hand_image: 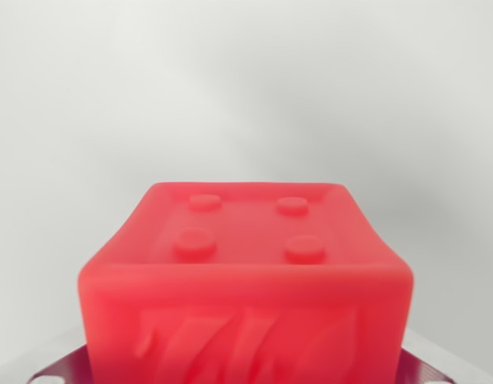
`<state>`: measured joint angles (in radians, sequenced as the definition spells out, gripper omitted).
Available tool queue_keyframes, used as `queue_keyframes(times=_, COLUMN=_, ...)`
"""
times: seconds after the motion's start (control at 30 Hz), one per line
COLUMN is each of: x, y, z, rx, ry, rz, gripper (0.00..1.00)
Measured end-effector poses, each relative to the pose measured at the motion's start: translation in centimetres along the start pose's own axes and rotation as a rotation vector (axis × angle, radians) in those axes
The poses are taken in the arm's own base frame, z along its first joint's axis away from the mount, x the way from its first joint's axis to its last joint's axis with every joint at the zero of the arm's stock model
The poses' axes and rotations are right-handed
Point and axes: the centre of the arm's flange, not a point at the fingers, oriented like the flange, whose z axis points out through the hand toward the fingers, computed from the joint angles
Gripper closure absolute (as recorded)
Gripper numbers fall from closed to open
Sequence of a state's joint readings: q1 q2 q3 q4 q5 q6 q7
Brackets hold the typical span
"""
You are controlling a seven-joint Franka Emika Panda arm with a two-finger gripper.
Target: Destack cube
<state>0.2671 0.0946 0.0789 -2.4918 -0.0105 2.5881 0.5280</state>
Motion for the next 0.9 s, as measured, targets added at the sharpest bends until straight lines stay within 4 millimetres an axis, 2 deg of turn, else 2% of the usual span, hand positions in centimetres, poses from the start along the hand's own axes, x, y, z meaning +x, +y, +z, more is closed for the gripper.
queue_keyframes(times=0.3, x=0.1, y=-1.4, z=0.4, rx=0.0, ry=-0.001, rz=-0.034, gripper=1.0)
queue_keyframes(times=0.57, x=0.1, y=-1.3, z=3.4, rx=-0.004, ry=-0.009, rz=-0.04, gripper=1.0)
queue_keyframes(times=0.9, x=0.1, y=-1.3, z=6.2, rx=-0.003, ry=-0.008, rz=-0.041, gripper=1.0)
